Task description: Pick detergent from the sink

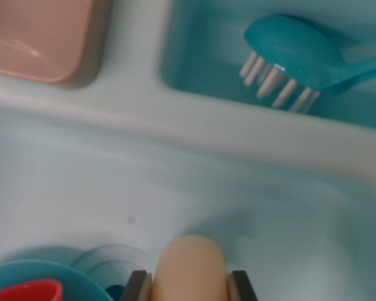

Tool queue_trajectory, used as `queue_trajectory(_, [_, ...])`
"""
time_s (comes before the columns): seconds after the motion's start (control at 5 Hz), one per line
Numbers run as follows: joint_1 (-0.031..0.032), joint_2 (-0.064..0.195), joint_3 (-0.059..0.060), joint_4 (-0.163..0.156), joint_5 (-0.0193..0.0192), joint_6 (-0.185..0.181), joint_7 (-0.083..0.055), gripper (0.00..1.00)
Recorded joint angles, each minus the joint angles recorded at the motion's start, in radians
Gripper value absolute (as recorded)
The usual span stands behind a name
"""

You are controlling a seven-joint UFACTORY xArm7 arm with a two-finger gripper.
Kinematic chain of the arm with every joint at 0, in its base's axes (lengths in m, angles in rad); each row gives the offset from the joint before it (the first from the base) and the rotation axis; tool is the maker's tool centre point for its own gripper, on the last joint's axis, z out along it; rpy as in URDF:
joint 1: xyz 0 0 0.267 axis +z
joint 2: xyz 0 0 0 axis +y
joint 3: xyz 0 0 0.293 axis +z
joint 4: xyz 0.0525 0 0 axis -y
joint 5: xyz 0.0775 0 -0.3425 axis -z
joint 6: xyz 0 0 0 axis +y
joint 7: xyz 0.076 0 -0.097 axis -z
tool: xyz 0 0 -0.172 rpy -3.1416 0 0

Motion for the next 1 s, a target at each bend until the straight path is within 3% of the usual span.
queue_trajectory(1.0, [0.0002, -0.005, 0.0, 0.017, -0.002, 0.022, 0.003, 1.0])
